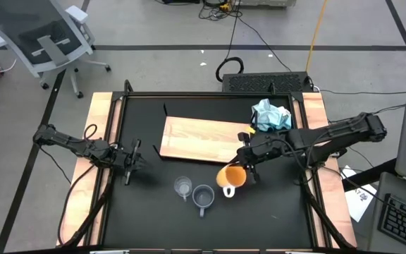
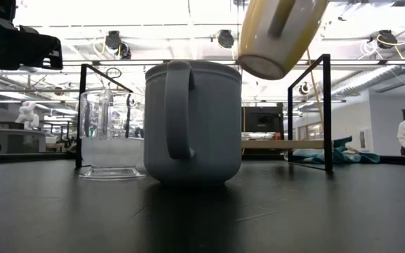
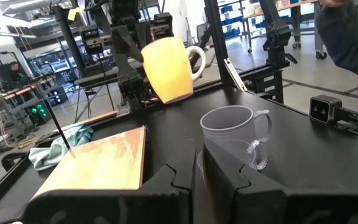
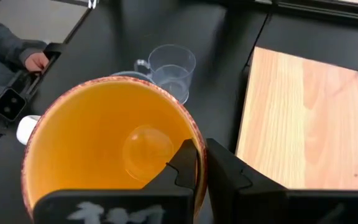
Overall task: Stack small to large cups/mugs on shelf
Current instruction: Put the yellow mug on the shelf
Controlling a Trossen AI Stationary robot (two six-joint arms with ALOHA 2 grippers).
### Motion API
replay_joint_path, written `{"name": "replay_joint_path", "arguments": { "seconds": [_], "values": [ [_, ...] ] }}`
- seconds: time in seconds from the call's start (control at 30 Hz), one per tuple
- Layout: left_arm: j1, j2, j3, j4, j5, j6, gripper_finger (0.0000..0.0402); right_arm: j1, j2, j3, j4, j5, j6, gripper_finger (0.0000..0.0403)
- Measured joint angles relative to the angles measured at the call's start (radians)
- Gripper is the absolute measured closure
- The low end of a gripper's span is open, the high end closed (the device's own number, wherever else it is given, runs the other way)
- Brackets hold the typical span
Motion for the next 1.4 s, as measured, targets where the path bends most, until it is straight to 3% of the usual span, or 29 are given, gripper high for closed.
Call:
{"name": "replay_joint_path", "arguments": {
  "seconds": [0.3,0.57,1.1,1.4],
  "values": [
    [0.000,0.000,0.000,0.000,0.000,0.000,0.0369,0.000,-0.093,0.000,-0.001,0.001,0.031,0.0394],
    [0.000,0.000,0.000,0.000,0.000,0.000,0.0369,0.001,-0.197,-0.003,-0.047,0.086,0.069,0.0394],
    [0.000,0.000,0.000,0.000,0.000,0.000,0.0369,0.060,-0.386,-0.193,0.086,0.183,0.067,0.0395],
    [0.000,0.000,0.000,0.000,0.000,0.000,0.0369,0.068,-0.368,-0.257,0.218,0.180,0.040,0.0395]
  ]
}}
